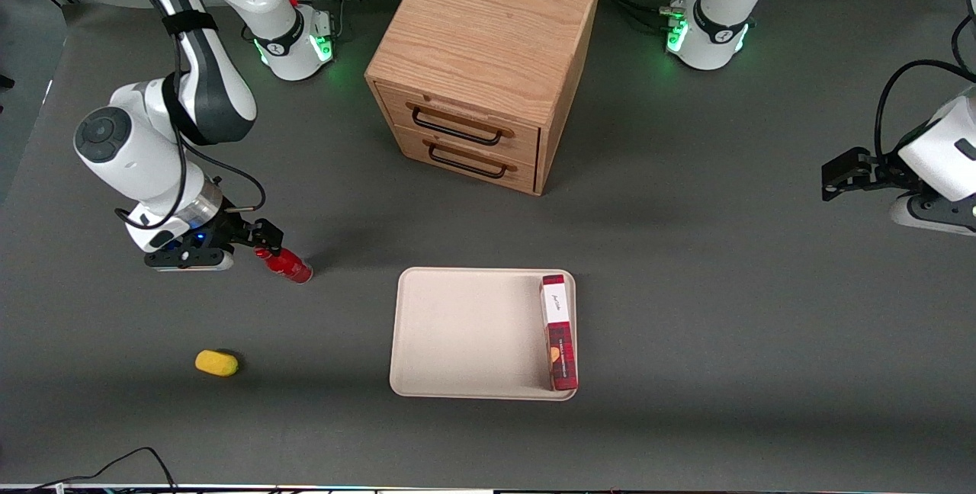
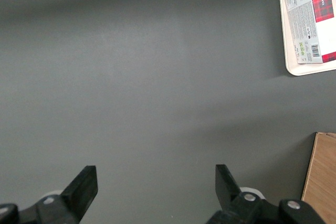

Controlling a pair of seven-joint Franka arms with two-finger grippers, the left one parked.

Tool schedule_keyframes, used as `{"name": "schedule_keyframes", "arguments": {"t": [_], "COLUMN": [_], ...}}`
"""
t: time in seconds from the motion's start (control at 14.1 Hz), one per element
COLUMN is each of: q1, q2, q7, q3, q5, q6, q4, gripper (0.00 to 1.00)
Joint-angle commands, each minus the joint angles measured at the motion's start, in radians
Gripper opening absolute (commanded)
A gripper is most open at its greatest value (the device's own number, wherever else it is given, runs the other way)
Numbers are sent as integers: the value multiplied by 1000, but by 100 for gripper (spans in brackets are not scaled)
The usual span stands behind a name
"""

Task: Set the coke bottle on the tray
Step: 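Close the right gripper around the bottle's neck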

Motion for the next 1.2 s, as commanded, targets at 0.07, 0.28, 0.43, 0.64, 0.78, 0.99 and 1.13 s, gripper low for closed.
{"name": "schedule_keyframes", "arguments": {"t": [0.07,0.28,0.43,0.64,0.78,0.99,1.13], "q1": [-11,-11,-11,-11,-11,-13,-11], "q2": [17,19,19,13,9,5,-1], "q7": [10,10,12,12,13,16,18], "q3": [3,3,3,3,3,3,3], "q5": [-28,-30,-34,-34,-34,-34,-34], "q6": [53,127,130,138,138,133,126], "q4": [-29,-75,-78,-97,-97,-97,-97], "gripper": [96,95,92,86,78,48,13]}}
